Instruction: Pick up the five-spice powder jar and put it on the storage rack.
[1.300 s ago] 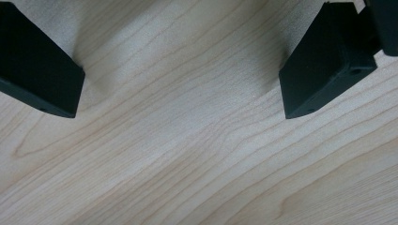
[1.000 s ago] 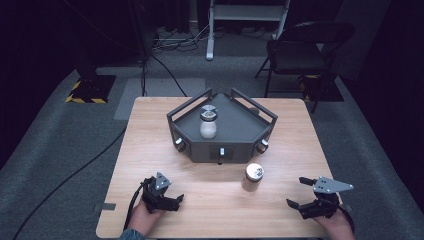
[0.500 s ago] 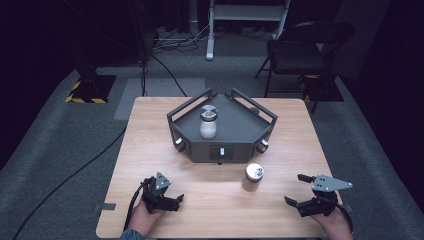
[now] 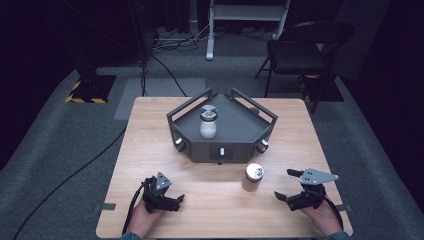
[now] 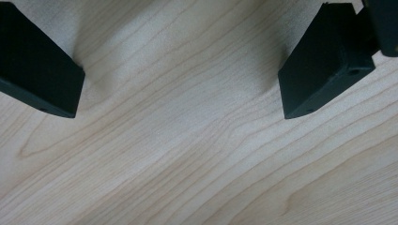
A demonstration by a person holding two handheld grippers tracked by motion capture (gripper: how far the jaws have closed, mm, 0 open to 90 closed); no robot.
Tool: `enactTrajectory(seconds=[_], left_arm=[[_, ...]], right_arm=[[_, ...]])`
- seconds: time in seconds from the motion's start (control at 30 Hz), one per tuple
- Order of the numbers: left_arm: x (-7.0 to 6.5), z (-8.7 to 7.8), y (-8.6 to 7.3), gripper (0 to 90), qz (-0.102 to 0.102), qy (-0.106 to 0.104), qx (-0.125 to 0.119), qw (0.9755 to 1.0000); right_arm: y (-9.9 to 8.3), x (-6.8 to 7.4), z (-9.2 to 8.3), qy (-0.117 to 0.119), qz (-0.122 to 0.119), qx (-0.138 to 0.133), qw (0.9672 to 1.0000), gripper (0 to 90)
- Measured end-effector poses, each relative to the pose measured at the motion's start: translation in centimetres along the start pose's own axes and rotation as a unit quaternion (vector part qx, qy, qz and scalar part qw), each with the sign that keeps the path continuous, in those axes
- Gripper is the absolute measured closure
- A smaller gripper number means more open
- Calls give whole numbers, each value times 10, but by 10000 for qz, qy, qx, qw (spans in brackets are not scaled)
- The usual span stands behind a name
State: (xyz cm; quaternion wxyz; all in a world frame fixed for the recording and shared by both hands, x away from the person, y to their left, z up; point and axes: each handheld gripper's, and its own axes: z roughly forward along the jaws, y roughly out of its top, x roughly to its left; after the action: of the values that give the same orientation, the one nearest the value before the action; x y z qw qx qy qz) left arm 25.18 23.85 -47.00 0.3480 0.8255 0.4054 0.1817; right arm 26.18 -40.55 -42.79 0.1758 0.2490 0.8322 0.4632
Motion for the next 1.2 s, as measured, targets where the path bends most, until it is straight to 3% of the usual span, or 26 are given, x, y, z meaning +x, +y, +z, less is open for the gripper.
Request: enactTrajectory(seconds=[0.33, 0.93, 1.2], left_arm=[[-1, 1, 1, 5, -18, 26, -3, 10000], [-1, 1, 1, 5, -28, 31, 0, 10000], [-2, 0, 0, 5, -60, 57, -3, 10000]], right_arm=[[16, -5, 24, 270, -171, -93, 9994, 35], [29, -11, 56, 704, -337, -631, 9950, 47], [35, -10, 68, 787, -434, -553, 9944, 54]])
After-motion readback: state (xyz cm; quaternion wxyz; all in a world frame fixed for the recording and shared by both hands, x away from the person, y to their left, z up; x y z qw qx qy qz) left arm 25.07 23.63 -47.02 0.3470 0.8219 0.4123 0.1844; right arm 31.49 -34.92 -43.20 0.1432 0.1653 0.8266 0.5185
